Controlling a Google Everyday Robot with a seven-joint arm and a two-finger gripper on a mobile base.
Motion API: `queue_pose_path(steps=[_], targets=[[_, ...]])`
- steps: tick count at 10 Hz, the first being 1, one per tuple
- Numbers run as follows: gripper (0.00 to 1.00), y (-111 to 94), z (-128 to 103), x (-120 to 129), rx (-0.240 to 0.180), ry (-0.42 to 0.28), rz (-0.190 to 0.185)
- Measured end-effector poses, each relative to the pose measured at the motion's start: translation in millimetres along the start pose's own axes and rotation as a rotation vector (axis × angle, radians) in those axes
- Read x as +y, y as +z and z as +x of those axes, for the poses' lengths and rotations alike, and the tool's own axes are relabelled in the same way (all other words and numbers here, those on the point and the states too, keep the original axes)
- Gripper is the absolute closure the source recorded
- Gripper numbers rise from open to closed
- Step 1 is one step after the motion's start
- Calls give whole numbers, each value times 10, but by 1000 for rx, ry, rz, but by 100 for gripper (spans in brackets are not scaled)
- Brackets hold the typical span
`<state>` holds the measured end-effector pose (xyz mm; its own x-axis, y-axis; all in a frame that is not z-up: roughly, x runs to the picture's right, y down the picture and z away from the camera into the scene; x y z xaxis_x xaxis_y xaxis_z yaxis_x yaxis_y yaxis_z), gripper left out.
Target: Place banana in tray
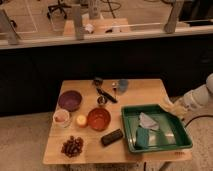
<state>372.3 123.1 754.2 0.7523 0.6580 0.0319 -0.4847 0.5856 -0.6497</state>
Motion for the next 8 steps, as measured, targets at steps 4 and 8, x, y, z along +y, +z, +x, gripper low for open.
queue_pose_path(steps=[4, 8], targets=[[40, 13, -19, -3, -1, -3, -2], [40, 17, -22, -4, -1, -3, -2]])
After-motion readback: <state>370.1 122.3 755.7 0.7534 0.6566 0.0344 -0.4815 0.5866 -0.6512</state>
